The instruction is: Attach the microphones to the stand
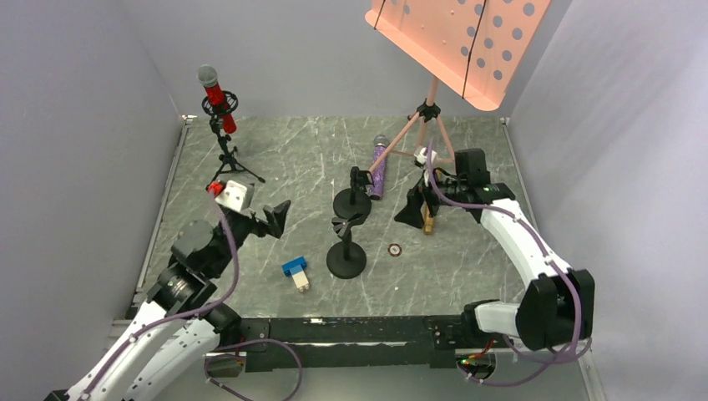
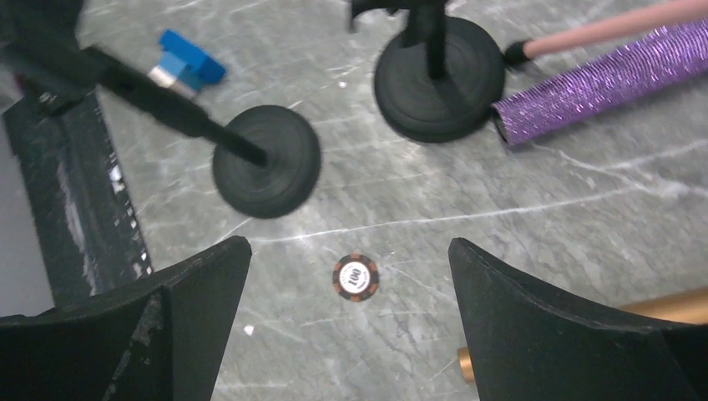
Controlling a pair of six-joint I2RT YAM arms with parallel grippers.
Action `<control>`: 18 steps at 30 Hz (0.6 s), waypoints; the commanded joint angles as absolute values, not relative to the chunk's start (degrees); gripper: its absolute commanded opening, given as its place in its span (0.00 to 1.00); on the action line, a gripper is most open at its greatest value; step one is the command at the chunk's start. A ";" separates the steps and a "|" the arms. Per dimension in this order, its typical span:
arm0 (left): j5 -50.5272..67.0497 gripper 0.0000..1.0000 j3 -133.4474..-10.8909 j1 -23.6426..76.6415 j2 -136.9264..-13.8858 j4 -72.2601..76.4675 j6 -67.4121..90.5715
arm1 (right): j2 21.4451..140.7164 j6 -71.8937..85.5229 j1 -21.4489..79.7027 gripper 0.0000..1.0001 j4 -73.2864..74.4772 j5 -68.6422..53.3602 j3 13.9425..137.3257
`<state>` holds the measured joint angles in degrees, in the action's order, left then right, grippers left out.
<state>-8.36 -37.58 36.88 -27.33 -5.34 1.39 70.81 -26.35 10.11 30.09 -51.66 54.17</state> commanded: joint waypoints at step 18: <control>-16.81 0.99 -33.49 29.28 -25.75 -18.02 -2.28 | 96.76 20.25 23.45 0.85 12.17 -4.09 70.27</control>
<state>-16.40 -33.01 29.76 -26.35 -18.76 -1.17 92.60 14.00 23.35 14.02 -6.02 64.16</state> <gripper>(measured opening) 0.993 0.882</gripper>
